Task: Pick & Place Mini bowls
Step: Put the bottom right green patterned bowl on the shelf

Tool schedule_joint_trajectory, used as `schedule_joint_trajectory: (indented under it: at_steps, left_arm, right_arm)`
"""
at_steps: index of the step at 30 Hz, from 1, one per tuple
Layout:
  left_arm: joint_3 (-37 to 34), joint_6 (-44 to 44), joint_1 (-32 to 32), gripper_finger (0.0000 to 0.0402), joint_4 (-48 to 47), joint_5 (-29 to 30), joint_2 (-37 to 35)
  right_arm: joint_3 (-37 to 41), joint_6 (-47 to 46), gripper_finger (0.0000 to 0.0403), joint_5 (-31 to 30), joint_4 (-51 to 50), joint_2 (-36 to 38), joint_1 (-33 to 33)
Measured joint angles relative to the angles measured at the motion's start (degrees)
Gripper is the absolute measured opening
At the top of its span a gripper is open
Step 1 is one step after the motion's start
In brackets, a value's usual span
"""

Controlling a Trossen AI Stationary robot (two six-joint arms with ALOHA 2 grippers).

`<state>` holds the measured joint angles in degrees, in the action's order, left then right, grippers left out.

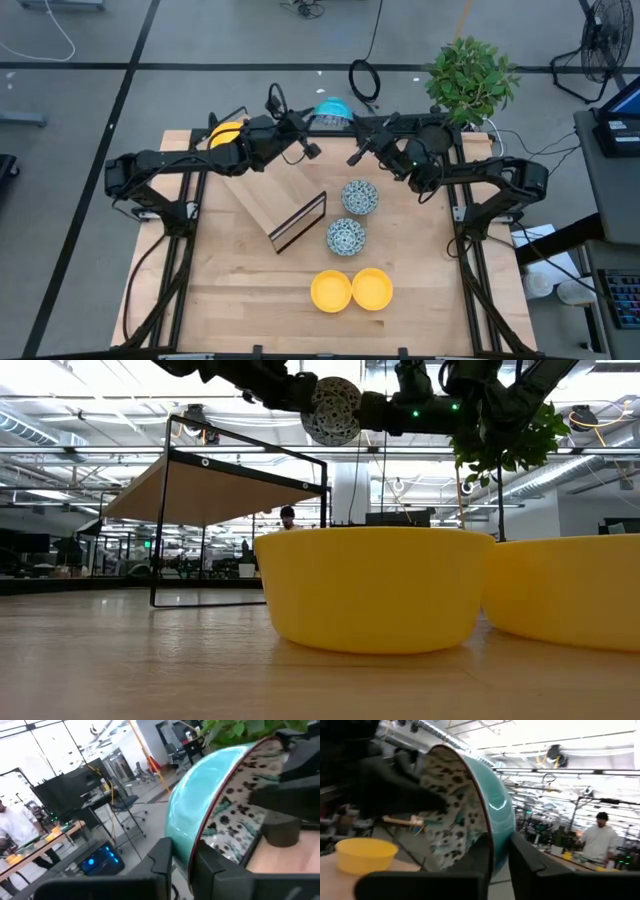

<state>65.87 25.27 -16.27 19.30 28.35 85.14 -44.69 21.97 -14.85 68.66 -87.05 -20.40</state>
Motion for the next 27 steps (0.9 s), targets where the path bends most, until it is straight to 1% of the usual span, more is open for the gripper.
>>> schedule_joint_trajectory:
  at_steps: [1,4,6,8,11,13,15,18,21,23,24,27]
  left_arm:
    - [0.0,0.93,0.0,0.0037,0.15,0.58,-0.02]
    - [0.44,5.72,0.34,0.001,-0.02,4.12,-0.03]
    - [1.14,8.08,0.99,0.0008,-3.13,6.39,-1.08]
    - [2.8,8.21,1.71,0.0008,-6.81,6.57,-2.31]
    - [6.34,5.45,2.23,0.0008,-16.46,6.76,-5.64]
    - [9.61,1.0,2.26,0.0008,-25.69,5.26,-7.63]
    - [13.27,-4.36,1.51,0.0008,-37.37,2.49,-8.66]
    - [18.43,-12.53,-0.05,0.0008,-53.49,-4.89,-9.41]
    - [22.93,-18.62,-1.53,0.0008,-66.36,-13.61,-9.57]
    - [24.77,-20.81,-2.45,0.0008,-74.82,-18.04,-9.48]
    - [25.55,-21.86,-2.81,0.0008,-78.09,-19.96,-9.39]
    - [27.87,-24.92,-3.75,0.0008,-84.12,-26.23,-8.8]
  right_arm:
    - [0.0,-0.57,0.0057,0.59,-0.9,0.01,0.0]
    - [0.07,-1.63,0.0109,2.07,-5.08,0.0,0.16]
    - [0.09,-1.61,0.0143,2.29,-9.01,0.48,0.19]
    - [0.07,-1.66,0.0174,0.74,-12.82,1.45,0.18]
    - [0.09,-1.85,0.021,-4.7,-20.15,3.44,-0.03]
    - [0.17,-3.1,0.0226,-6.26,-25.15,4.92,-0.7]
    - [0.16,-4.16,0.0237,-5.12,-29.16,7.17,-1.51]
    - [0.13,-4.95,0.0245,-3.32,-36.51,10.46,-2.93]
    - [0.15,-5.03,0.0246,-3.23,-43.35,13.72,-4.03]
    - [0.11,-5.05,0.0245,-3.13,-46.5,15.89,-4.39]
    - [0.11,-5.21,0.0243,-3.38,-48.71,17.01,-4.57]
    - [0.11,-5.66,0.0238,-6.89,-53.38,19.94,-4.79]
